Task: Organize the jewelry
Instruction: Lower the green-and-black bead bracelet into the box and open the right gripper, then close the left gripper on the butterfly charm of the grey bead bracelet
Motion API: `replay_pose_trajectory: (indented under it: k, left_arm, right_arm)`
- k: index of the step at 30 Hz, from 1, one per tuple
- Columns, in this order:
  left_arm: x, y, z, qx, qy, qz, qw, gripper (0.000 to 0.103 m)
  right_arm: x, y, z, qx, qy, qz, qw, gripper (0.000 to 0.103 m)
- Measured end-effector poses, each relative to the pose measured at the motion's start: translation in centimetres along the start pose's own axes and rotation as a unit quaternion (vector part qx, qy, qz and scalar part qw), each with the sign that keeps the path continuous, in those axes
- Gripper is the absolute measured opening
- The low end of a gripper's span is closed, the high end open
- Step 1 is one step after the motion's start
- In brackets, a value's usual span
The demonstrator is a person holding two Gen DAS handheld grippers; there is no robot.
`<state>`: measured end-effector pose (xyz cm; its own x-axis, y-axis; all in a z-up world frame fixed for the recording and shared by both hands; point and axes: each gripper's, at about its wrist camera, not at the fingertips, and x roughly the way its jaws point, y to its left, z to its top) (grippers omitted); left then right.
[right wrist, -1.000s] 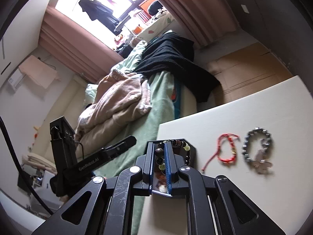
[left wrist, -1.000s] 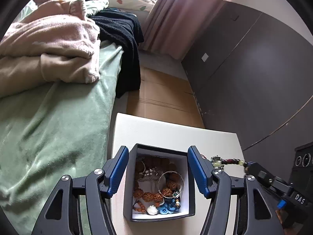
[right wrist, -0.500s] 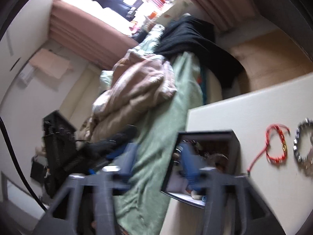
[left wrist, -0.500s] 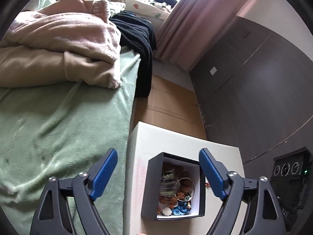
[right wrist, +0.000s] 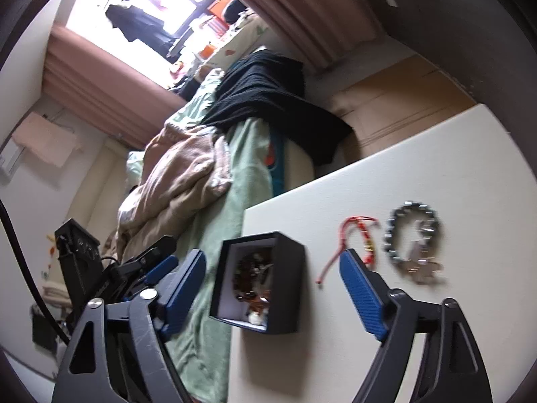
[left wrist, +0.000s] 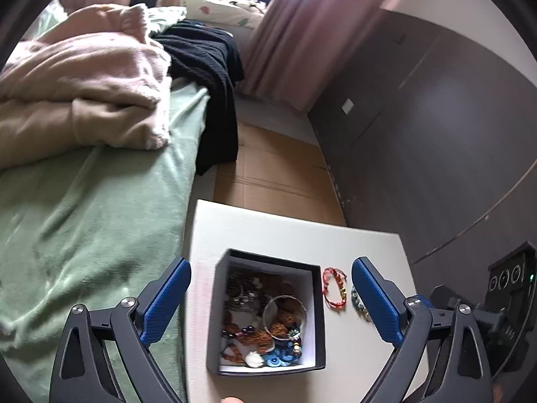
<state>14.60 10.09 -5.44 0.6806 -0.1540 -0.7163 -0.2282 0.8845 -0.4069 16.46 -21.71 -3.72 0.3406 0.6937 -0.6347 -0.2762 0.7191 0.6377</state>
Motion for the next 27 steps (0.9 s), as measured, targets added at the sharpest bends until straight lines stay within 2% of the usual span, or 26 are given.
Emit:
replay_pose_trajectory:
  k: [1,2,9,16,23,27]
  left_arm:
    - [0.4,-0.5,-0.2,0.004,0.004,0.0,1.0,0.099]
    - [0.6,-0.8,-0.2,0.006,0.006,-0.001,1.0,0.101]
    - [2.0,-4.7,-0.8,0.042,0.008,0.0,0.9991,0.101]
    - [4.8,-9.7,-1.4,0.109,0.04,-0.009,0.9932,0.101]
    - [7.9,-13.8,-3.8,0.168,0.086,-0.02,0.9819,0.088]
    - [9.6,-15.3,-5.1,0.191,0.108,-0.02,0.9754,0.086]
  right_arm:
    - [-0.2,-0.5,0.0,0.006,0.003,-0.008,1.0,0.093]
    - [-0.3,-1.1,0.2,0.014,0.006,-0.015,1.0,0.093]
    - [-2.3,-5.1,1.0,0.059,0.002,-0.071,0.996,0.093]
    - [-3.7,-8.3,1.6,0.089,0.0,-0.102,0.991,0.093]
    - [-5.8,-10.4,2.1,0.121,-0.019,-0.1,0.987,0.093]
    - [-7.1,-11.3,2.4,0.129,-0.031,-0.104,0.986,0.093]
